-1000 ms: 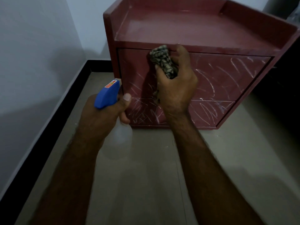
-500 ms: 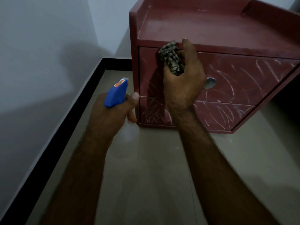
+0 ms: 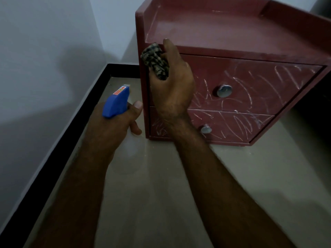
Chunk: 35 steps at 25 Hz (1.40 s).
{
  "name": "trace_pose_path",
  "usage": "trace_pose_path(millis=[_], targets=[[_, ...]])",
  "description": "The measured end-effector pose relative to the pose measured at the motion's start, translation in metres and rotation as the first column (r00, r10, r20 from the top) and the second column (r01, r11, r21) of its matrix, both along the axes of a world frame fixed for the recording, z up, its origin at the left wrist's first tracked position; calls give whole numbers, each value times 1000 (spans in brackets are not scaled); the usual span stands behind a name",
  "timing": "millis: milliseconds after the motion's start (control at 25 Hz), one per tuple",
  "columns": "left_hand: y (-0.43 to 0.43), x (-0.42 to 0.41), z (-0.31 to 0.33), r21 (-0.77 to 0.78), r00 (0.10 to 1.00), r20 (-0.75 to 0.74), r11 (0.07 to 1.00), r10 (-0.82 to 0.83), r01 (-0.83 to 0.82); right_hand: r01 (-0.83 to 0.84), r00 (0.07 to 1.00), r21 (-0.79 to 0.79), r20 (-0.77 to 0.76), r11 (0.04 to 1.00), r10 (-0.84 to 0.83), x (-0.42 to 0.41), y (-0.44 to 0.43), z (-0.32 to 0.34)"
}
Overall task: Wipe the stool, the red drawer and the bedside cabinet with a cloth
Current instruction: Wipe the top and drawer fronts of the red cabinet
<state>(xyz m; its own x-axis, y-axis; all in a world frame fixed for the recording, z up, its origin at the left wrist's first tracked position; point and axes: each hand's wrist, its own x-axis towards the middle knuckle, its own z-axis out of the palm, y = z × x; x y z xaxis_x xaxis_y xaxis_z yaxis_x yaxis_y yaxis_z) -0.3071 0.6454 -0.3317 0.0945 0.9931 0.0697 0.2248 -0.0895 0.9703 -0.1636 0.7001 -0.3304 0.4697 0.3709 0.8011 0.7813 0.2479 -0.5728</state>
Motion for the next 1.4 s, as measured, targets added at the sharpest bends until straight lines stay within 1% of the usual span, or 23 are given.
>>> trace_pose_path(millis=[280, 440, 640, 720, 880, 1120, 1240, 1400], targets=[[3, -2, -1, -24, 1000, 3, 1000, 0, 0, -18, 1000, 22, 9, 1000, 18, 0, 0, -4], [3, -1, -5, -1, 1000, 10, 1000, 4, -4, -33, 999, -22, 18, 999, 33, -1, -1, -8], [4, -4, -1, 10, 1000, 22, 1000, 7, -7, -59, 998, -138, -5, 989, 58, -5, -9, -32], [5, -5, -1, 20, 1000, 25, 1000, 8, -8, -71, 997, -124, -22, 990, 69, -6, -9, -29], [6, -4, -1, 15, 1000, 28, 1000, -4, 3, -45, 998, -42, -44, 998, 43, -6, -2, -13], [6, -5, 0, 60, 999, 32, 998, -22, 20, -92, 995, -140, -35, 986, 88, -7, -10, -43], [7, -6, -1, 80, 999, 43, 996, -33, 29, -56, 995, -133, -85, 990, 45, 1, -12, -38], [8, -7, -1, 89, 999, 44, 996, -28, 24, 82, 970, -122, -218, 989, -107, 22, -21, -34]])
